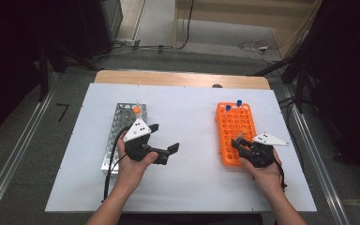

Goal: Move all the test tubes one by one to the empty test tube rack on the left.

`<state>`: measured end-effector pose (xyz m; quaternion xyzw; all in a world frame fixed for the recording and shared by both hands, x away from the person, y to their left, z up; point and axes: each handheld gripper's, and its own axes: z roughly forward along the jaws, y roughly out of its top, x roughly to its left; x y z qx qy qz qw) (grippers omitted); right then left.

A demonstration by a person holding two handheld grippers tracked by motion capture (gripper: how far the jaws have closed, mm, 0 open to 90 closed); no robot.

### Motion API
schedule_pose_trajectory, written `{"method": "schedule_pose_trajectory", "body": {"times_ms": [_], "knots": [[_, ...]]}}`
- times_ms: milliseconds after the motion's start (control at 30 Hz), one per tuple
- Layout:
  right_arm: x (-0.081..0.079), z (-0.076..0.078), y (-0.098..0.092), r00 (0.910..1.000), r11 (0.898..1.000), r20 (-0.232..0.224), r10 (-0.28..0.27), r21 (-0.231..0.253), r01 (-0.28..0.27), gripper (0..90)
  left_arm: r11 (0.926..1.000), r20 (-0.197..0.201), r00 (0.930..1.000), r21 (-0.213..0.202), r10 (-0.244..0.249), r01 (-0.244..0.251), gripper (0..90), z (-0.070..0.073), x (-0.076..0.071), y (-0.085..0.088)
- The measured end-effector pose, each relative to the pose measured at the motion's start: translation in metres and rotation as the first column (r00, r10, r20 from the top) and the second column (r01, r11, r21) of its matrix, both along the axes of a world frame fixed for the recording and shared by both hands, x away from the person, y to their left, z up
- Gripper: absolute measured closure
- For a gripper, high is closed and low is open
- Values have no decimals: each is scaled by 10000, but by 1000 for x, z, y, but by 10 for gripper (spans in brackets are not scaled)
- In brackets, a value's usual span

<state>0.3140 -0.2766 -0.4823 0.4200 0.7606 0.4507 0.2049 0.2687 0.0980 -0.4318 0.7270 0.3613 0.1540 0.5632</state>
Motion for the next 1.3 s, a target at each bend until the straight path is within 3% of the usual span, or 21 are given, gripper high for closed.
{"method": "schedule_pose_trajectory", "body": {"times_ms": [233,500,633,833,1033,1167,1300], "knots": [[-1,1,-5,9999,9996,105,59,286,-62,728,9995,-25,9995,95,-315,315,0,-3,-1,-8],[-11,15,-9,9966,9980,821,13,623,-65,729,9984,-19,9984,58,-557,557,0,-5,-3,-15],[-17,21,-6,9946,9968,1009,232,741,-308,730,9976,-25,9976,74,-695,695,0,-5,-4,-18],[-25,24,7,9920,9922,855,932,747,-997,730,9951,-9,9951,33,-987,987,0,-3,-6,-24],[-33,23,25,9800,9794,705,1862,654,-1908,730,9906,30,9906,-65,-1368,1368,43,-1,-9,-32],[-39,22,36,9653,9639,511,2559,619,-2589,730,9871,41,9872,-56,-1597,1597,89,-1,-10,-40],[-43,21,47,9474,9459,339,3184,546,-3198,730,9838,-28,9838,-12,-1795,1795,201,-1,-11,-49]]}}
